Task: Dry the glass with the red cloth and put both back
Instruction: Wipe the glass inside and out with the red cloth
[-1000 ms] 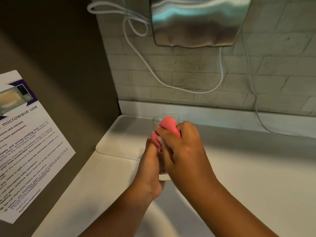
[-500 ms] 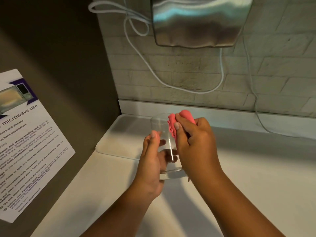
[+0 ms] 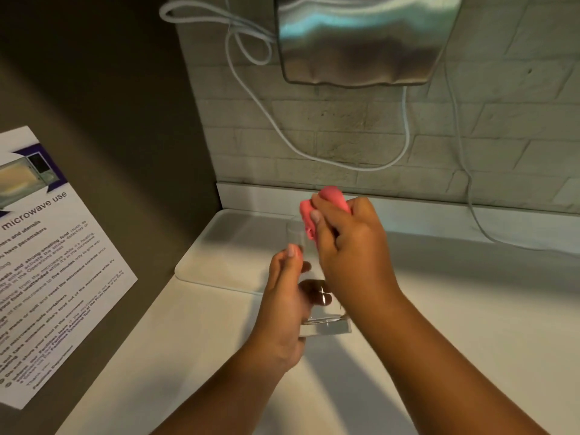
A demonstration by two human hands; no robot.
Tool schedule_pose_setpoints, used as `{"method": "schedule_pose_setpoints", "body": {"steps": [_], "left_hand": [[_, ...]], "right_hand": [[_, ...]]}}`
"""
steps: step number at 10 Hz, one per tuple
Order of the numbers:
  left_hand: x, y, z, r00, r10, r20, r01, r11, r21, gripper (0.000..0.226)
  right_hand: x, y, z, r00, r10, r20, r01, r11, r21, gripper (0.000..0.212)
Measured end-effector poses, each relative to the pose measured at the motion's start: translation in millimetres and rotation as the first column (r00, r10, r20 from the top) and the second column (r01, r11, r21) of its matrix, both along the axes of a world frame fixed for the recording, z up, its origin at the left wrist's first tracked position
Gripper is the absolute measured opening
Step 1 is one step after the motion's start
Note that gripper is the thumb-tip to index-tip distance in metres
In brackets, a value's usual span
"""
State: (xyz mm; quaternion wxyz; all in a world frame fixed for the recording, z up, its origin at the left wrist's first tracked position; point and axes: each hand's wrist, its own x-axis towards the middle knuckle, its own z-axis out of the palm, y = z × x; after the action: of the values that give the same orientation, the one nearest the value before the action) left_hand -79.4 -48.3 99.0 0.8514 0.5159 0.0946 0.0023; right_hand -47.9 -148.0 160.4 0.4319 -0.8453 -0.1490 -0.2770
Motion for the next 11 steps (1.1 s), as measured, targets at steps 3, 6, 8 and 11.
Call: {"method": "schedule_pose_setpoints", "body": {"steps": [3,6,8,11], "left_hand": [[17.7,21.2,9.3,0.992,0.129,-0.019,-0.129,0.991,-0.041,0.070],[6.4,5.0,3.3,0.998,0.045,-0.036,-0.041,0.993,0.115,0.051],[-3.8,-5.7,-1.2,0.999,0.003,-0.044,-0.003,1.000,0.010,0.072],[5.8,21.1,0.5,0.976,-0.215,-0.030,0.173,0.855,-0.489,0.060]], "right_hand": [[-27.9,0.0,-29.4,0.991,0.130,-0.039,-0.125,0.986,0.107,0.031],[-14.1,3.3,-11.9,0.983,0.152,-0.100,-0.150,0.988,0.022,0.025],[11.8,-4.1,-4.4,0.999,-0.022,-0.026,0.020,0.998,-0.062,0.032],[20.5,-49.2,-4.0,0.991,-0.014,-0.132,0.064,0.924,0.377,0.020]]}}
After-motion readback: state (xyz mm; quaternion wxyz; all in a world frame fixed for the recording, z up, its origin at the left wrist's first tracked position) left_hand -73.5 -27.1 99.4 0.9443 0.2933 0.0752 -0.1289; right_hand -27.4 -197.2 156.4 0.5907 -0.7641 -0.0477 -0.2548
